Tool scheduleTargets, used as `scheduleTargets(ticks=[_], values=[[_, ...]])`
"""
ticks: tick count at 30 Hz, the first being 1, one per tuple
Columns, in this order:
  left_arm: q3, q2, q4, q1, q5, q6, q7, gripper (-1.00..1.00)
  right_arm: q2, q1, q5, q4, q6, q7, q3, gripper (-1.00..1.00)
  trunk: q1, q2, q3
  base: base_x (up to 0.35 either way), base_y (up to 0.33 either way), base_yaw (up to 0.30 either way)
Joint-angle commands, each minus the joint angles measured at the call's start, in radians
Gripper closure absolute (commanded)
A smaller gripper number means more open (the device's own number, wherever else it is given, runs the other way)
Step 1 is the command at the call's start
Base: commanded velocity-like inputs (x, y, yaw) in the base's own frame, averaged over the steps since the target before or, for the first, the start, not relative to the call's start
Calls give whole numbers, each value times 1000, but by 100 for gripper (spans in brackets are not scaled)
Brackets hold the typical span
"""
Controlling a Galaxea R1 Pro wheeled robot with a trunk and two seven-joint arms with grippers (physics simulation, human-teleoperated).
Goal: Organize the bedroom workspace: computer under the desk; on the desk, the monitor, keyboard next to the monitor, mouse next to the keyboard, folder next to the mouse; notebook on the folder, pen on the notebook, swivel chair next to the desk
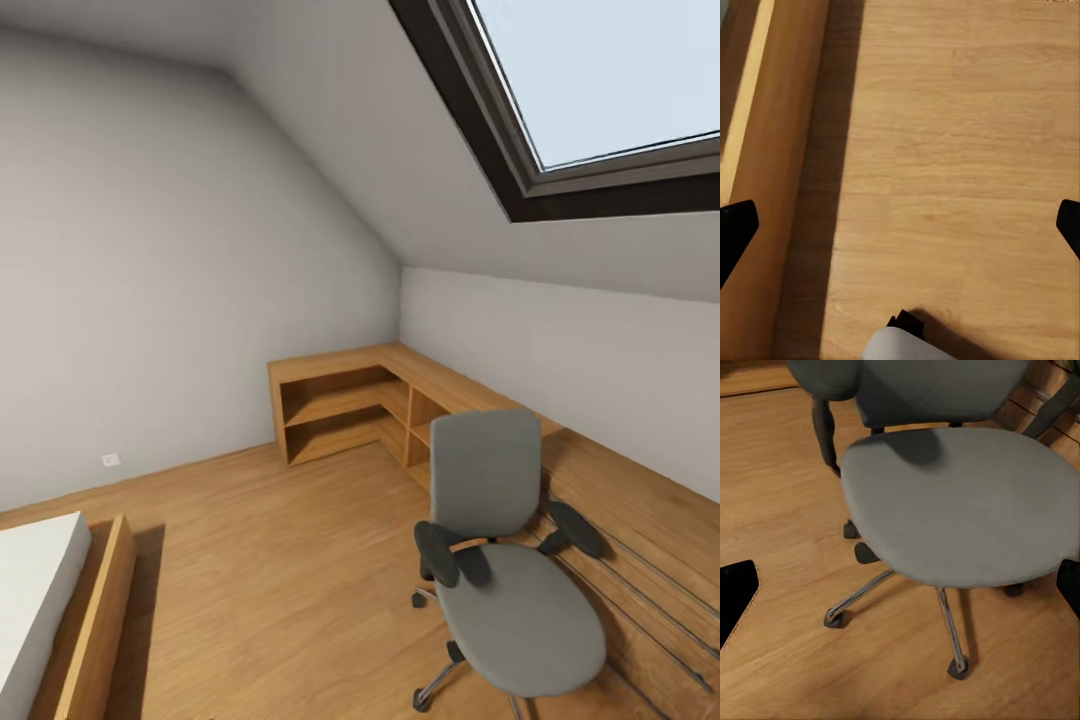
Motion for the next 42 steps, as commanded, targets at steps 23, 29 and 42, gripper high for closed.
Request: scheduleTargets(ticks=[23,29,42], values=[[-9,1,0,-1,6,-1,7,-100,0,-1,-2,1,-2,-5,9,-100,1,-1,-1,228,0,276],[-9,1,1,-1,6,-1,7,-100,0,0,-2,1,-2,-5,9,-100,1,-1,-1,17,0,278],[-10,1,1,-1,6,2,7,-100,0,-1,-1,1,32,-5,10,-100,1,-1,-1,252,0,278]])
